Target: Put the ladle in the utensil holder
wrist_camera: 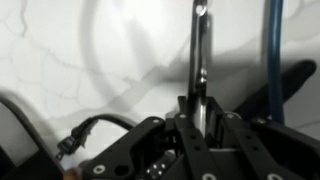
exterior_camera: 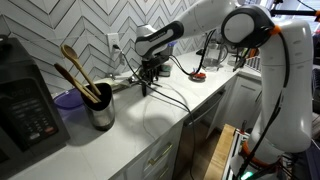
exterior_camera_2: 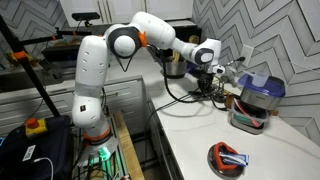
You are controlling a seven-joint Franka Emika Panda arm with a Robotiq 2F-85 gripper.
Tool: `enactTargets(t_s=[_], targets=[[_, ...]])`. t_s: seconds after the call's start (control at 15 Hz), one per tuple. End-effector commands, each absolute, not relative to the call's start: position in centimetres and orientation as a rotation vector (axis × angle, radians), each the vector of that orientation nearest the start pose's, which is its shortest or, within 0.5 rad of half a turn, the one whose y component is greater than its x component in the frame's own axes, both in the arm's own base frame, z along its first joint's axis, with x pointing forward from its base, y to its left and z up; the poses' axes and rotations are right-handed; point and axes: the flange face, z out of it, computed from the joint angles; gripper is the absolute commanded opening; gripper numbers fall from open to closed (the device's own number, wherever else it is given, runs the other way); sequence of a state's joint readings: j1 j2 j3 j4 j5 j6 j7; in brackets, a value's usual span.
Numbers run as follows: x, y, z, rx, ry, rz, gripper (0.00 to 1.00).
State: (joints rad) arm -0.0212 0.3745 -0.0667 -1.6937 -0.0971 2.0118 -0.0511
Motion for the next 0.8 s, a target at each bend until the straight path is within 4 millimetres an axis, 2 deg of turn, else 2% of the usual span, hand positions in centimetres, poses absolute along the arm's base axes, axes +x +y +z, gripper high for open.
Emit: enactTargets(t_s=[0.0,0.13,0.2,0.27,0.33,0.53,0.73], targets=[[57.7,-6.2,37.0,-3.247,-0.004,0.294,0.06],[55.5,-6.2,36.6,-3.226,0.019,0.324,0.06],[54.7,-6.3,36.8,-3.217,0.050,0.329,0.48],[54.1,-6.4,37.0,-3.217,0.072,0.330,0.48],[53.9,-6.6,37.3,-3.203,0.092,0.273,0.54],[54.5,-6.5,38.8,-3.195,0.030,0.038,0.76],[55.6,-8.0,39.2,-3.197,-0.084,-0.037,0.99]])
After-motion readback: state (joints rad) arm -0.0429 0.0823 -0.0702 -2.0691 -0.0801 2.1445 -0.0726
